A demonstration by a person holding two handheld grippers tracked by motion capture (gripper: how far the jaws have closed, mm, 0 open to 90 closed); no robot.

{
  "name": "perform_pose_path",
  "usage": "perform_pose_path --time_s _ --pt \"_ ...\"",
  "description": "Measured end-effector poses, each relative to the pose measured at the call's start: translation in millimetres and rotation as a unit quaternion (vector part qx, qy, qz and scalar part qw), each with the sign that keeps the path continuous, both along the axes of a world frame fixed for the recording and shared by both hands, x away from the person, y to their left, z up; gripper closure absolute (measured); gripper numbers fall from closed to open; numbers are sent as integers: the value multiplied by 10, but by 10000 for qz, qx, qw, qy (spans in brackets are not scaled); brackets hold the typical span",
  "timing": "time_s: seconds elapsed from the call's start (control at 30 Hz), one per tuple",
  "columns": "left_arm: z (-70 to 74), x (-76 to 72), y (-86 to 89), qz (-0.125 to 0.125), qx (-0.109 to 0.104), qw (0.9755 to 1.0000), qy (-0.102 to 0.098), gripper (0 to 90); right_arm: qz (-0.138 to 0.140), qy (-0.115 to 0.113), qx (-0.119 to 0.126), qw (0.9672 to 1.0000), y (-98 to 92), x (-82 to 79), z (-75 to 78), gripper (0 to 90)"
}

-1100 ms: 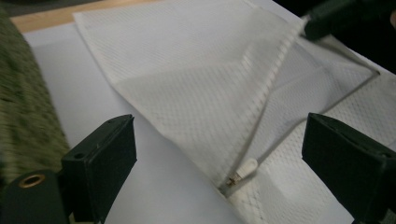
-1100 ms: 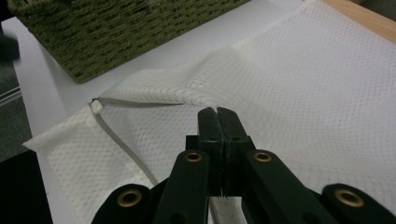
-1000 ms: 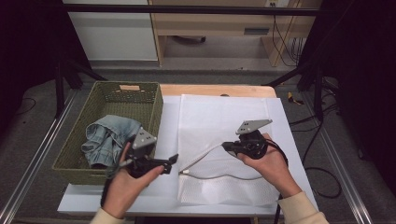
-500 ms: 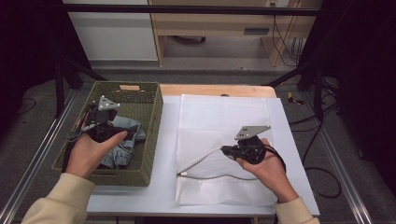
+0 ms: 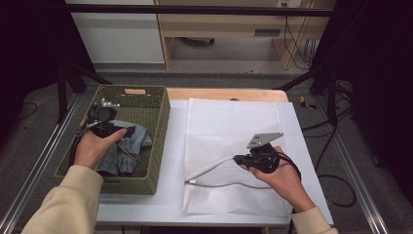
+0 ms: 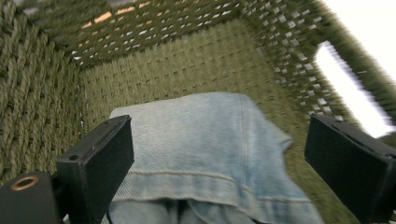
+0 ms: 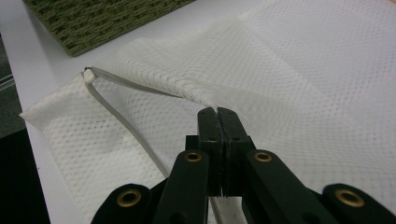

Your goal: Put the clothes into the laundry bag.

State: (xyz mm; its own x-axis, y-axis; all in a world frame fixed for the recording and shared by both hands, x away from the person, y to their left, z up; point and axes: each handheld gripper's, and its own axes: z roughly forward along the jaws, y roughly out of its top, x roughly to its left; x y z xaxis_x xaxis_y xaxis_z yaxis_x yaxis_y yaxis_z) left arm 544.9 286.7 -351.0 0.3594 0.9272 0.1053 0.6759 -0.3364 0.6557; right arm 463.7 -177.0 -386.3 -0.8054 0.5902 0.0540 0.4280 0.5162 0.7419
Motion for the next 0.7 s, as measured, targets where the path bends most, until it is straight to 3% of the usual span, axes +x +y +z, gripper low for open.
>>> perform_pose_path --time_s 0.13,0.23,0.5,0.7 --pt "-67 72 55 27 -9 9999 97 74 -13 21 -40 10000 -28 2 5 895" --pt "-99 87 52 49 98 9998 150 74 -26 36 -68 10000 -40 5 10 895" --pt "-111 81 17 11 135 9999 103 75 -16 7 -95 10000 -44 7 39 895" --pt "-188 97 77 163 188 9997 63 98 -57 -8 -117 9999 -53 -8 58 895"
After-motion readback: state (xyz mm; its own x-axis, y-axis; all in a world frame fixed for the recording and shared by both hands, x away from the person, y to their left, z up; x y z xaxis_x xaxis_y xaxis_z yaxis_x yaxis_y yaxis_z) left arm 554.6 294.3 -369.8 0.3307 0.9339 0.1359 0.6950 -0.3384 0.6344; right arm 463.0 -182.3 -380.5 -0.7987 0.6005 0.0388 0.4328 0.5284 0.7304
